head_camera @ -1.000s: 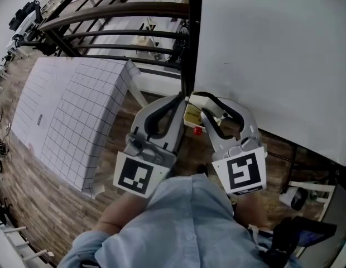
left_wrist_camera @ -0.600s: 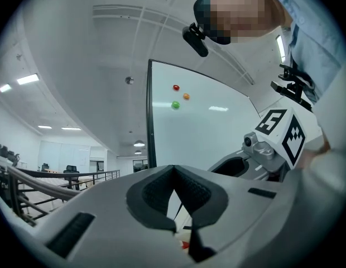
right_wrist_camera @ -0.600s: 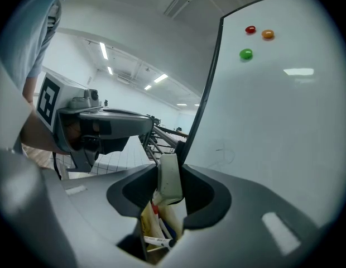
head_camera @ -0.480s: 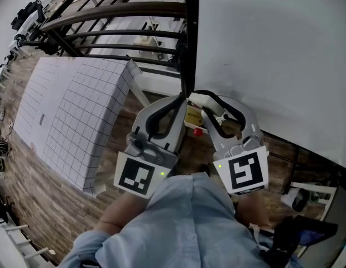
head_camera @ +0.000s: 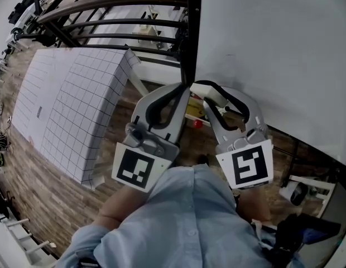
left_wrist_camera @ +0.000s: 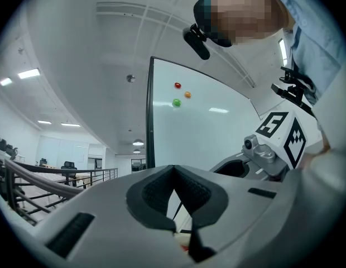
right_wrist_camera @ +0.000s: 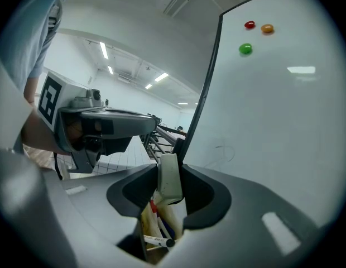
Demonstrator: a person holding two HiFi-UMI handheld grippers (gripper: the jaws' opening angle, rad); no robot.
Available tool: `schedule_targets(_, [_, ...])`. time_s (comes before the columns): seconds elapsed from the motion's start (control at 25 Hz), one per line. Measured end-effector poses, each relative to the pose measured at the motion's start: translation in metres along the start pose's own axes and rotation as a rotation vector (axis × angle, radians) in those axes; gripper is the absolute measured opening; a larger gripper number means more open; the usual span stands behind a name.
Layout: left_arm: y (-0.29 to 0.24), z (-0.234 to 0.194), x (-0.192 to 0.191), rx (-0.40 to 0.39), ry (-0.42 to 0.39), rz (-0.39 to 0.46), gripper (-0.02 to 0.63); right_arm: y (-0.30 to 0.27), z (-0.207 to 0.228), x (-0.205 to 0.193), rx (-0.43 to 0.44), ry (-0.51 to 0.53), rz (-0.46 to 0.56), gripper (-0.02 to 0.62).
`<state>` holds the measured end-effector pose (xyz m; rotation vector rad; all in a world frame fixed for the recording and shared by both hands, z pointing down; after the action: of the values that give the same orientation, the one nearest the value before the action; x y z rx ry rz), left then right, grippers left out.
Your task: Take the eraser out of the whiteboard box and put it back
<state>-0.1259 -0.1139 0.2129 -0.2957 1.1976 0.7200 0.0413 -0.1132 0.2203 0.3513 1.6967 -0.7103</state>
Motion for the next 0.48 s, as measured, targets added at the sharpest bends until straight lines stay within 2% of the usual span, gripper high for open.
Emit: schedule_targets(0.48, [-0.0015, 0.0008, -0.0030, -0.012, 0.037, 0.004, -0.002, -0.0043, -0.0020, -0.0060, 0.003, -0.002, -0.045, 0.133])
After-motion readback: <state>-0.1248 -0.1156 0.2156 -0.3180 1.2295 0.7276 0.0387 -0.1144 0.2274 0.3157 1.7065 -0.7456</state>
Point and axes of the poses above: the fingertips, and each gripper's own axes: y backward along the fingers, z to its right, x out of its top, the point moved 10 cm from there along y, backward along the fingers, and after that the axes turned 14 degrees about -y, right-handed, at the moved point
